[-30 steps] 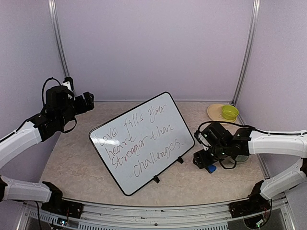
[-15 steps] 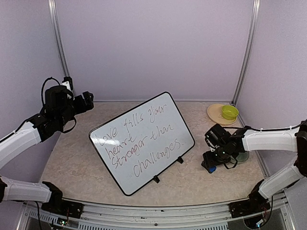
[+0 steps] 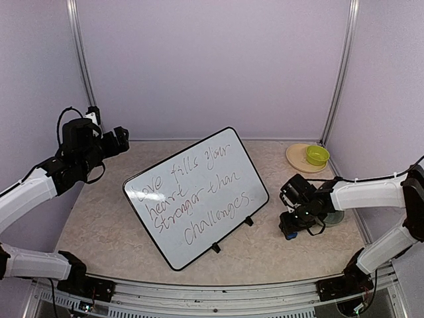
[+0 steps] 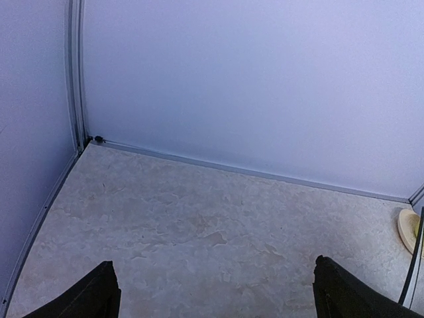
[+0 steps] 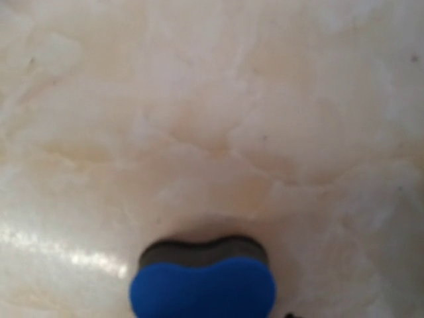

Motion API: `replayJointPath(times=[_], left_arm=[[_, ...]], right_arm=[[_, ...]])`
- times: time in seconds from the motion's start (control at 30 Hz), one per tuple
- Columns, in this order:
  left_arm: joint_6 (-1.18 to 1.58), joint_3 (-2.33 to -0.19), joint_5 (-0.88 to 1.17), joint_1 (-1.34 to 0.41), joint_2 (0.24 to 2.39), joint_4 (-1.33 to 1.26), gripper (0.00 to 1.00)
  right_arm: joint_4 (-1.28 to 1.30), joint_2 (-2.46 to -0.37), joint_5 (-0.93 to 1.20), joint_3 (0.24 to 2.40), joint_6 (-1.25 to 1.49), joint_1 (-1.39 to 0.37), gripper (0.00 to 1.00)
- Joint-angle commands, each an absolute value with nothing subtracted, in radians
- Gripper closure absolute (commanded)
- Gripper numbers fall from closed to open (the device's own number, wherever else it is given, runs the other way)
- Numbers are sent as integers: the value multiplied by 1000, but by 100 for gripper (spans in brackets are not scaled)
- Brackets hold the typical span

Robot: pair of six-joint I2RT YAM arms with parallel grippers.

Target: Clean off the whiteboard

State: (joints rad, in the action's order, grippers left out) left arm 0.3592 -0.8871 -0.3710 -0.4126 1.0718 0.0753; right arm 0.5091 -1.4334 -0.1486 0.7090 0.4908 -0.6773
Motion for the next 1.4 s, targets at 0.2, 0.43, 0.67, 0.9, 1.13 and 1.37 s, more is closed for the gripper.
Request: replayJointPath(times=[0.2,0.43,0.67,0.9,1.13,1.37], left_arm=[[364,-890,-351,-394,1074,69,1],[363,-890,-347,-394,1075,69,1],[365,-890,-345,-393,1072,69,1],[364,-890,-341,-392,1072,68,1],[364,-890,-338,-393,1074,69,1],[364,-889,-339,-393,1074,69,1]], right_arm=[[521,-1421,-115,695,504,-672,51],[524,-1405,-132,692,512,-672,64],[522,-1410,-136,694,506,-673,89],[517,-1418,-148,695,503,-687,90],[527,-1464,-172,708,504,-710,77],[537,-1468,-181,714,512,-727,74]])
